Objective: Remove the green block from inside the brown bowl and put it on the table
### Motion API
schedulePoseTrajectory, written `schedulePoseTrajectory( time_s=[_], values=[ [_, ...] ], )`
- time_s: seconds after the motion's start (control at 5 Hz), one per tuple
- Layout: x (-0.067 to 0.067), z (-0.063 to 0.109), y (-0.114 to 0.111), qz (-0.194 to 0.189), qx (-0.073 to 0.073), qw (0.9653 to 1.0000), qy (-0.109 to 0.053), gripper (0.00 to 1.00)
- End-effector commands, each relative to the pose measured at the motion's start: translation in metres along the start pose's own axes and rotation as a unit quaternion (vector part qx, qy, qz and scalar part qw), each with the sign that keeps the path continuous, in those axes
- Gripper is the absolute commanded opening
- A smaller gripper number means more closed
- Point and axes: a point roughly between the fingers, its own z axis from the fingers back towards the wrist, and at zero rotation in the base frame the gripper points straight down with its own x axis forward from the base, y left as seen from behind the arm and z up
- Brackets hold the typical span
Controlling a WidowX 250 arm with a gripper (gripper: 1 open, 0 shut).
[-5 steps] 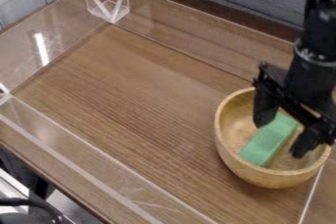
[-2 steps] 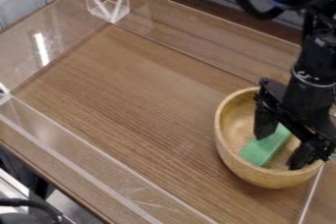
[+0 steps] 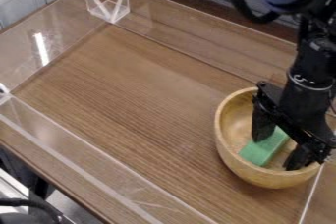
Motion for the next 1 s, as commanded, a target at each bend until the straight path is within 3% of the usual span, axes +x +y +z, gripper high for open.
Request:
schedulePoseTrajectory(
  time_s=[0.0,0.8],
  values=[
    [0.003,0.007,0.004,0.004,-0.003,0.9999,-0.015,1.0],
    [0.002,0.003,0.014,0.004,-0.01,0.9998,-0.014,1.0]
  ],
)
